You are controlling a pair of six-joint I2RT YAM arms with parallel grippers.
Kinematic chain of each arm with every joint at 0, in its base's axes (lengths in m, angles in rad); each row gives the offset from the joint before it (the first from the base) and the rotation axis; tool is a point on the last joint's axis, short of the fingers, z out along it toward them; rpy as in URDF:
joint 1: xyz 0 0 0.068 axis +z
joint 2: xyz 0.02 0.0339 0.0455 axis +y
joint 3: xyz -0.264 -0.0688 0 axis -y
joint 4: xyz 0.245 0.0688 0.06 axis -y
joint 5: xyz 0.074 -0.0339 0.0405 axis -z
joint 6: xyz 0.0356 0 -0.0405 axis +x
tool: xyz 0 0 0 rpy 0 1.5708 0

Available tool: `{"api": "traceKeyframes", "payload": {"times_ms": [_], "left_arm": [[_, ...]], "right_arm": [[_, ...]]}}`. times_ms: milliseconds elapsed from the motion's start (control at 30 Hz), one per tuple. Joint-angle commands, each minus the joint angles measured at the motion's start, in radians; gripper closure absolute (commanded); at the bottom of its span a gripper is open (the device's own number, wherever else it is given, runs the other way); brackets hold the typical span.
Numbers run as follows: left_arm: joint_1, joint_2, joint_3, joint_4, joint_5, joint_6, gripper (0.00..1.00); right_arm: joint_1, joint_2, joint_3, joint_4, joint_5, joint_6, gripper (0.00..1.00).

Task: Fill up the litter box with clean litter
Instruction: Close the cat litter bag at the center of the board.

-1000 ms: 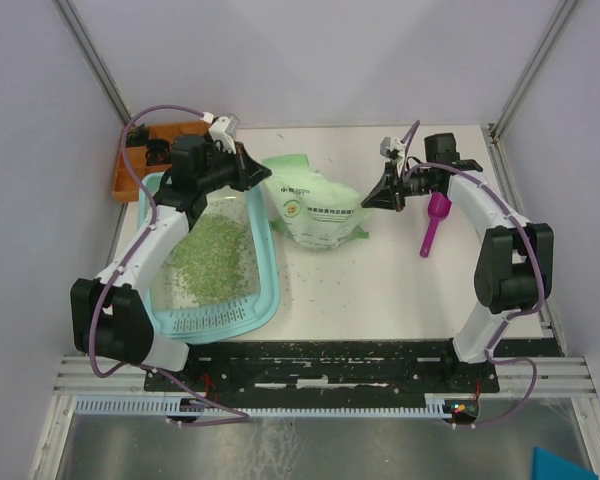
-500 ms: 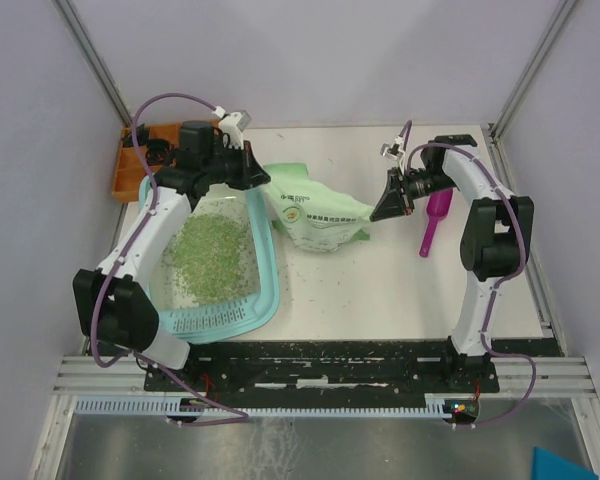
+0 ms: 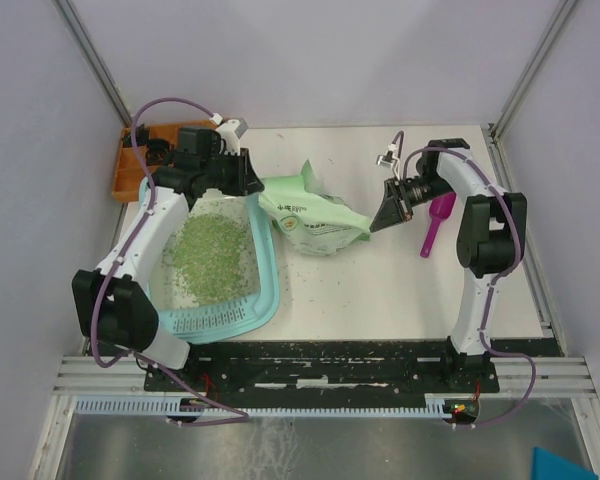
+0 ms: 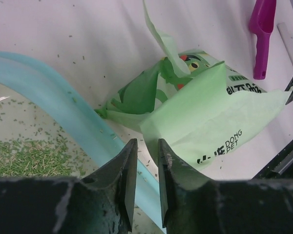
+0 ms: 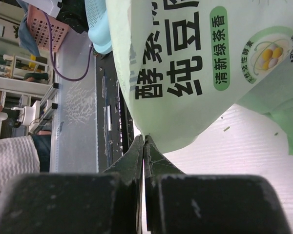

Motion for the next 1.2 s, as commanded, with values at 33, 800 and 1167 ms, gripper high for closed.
{"api": "traceKeyframes", "payload": {"times_ms": [33, 800, 1167], "left_arm": [[-0.008, -0.079, 0.055, 0.042, -0.036, 0.036, 0.64], [-0.673, -0.227, -0.105, 0.134, -0.725, 0.763, 0.47], [-0.673, -0.266, -0.254, 0.28, -0.709, 0.933, 0.48]], "right_arm": [[0.036, 0.02, 0.044, -0.135, 0.095, 0.072, 0.98], [0.061, 0.052, 0.103, -0.093, 0.119, 0.159, 0.98], [0.076, 0.058, 0.083, -0.14, 0.132, 0.107, 0.98]]}}
